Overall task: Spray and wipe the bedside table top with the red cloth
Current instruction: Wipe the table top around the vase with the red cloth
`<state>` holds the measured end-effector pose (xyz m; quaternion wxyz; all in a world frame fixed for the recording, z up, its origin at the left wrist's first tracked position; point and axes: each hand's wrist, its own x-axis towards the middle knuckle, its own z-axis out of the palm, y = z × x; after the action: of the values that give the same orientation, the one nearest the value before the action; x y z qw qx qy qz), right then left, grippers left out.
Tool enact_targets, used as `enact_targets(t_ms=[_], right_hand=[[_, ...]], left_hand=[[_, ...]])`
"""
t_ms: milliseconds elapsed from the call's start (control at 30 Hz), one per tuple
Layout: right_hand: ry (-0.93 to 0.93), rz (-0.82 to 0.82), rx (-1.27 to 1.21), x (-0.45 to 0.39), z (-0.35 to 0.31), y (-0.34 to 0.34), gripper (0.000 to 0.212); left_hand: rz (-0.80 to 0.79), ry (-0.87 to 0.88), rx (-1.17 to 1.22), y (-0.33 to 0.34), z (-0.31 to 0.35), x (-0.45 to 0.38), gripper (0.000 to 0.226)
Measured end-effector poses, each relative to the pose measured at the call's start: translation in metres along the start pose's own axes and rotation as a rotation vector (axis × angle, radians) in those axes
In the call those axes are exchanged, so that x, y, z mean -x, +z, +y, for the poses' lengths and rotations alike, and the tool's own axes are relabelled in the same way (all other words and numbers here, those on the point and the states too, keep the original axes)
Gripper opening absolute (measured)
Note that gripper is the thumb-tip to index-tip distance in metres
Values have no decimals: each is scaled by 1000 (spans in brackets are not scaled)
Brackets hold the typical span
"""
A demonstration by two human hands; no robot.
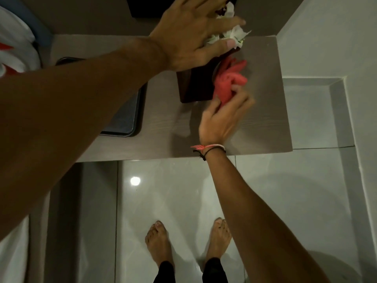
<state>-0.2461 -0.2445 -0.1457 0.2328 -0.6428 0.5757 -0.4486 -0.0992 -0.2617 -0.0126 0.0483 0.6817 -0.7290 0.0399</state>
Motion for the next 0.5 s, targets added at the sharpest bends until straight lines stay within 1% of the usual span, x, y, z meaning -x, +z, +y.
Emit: enact_targets(t_ms=[100, 200, 300, 400, 500], right_hand=[[-172, -108, 130, -2, -4, 18, 37], [-201, -163, 260, 1, 2, 24, 38], [-295, -222, 411, 0, 17, 19, 38], [-373, -305, 526, 0, 23, 16, 36], [-387, -316, 598, 5, 23, 10, 43]], left_hand=[[16, 6, 19, 7, -3, -1, 71], [-31, -5, 53, 5, -4, 1, 73], [-24, 6, 37, 4, -1, 1, 68], [-72, -16, 16, 3, -4, 0, 62], [-48, -9, 19, -6, 4, 5, 63]])
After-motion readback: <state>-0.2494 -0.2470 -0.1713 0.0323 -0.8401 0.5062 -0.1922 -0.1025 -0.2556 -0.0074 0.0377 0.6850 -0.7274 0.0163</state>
